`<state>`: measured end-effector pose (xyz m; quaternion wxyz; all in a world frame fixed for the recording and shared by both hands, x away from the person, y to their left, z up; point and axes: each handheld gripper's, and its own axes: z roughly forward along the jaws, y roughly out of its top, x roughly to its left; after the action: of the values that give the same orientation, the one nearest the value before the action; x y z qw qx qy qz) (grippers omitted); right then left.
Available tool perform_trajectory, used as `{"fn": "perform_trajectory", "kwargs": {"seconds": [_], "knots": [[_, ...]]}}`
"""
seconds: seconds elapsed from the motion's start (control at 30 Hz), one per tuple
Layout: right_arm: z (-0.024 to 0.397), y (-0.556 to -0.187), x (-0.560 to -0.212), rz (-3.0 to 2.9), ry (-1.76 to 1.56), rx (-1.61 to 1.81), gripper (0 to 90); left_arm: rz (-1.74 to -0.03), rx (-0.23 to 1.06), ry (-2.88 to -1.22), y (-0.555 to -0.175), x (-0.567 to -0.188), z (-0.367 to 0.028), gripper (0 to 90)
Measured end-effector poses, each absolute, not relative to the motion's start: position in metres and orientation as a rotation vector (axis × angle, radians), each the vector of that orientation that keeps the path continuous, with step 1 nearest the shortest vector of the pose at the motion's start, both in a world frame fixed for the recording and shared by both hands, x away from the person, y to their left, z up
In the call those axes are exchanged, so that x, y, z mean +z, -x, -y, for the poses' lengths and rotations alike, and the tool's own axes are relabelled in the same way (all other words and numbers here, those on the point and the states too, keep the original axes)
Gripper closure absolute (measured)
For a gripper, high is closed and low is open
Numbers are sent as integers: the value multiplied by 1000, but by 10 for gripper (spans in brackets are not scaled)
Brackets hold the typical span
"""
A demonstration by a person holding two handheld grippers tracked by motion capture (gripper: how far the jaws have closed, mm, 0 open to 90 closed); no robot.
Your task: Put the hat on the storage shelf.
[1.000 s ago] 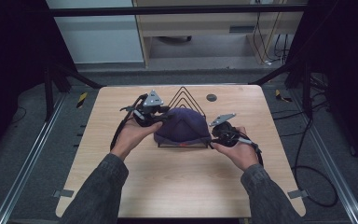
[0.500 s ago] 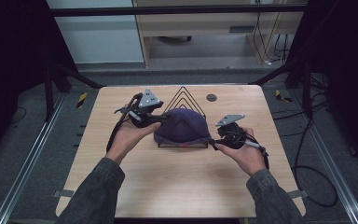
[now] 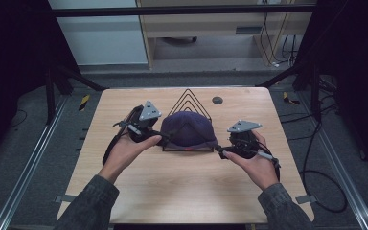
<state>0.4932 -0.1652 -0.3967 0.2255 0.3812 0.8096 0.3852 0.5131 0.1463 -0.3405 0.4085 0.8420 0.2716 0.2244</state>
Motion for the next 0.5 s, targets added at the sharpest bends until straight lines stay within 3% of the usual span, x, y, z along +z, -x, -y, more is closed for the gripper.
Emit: {"fn": "perform_trajectory", "kwargs": {"seconds": [0.5], "knots": [[150, -470, -401, -2272, -1013, 1136, 97, -687, 545, -2197, -479, -373, -164, 57]]}}
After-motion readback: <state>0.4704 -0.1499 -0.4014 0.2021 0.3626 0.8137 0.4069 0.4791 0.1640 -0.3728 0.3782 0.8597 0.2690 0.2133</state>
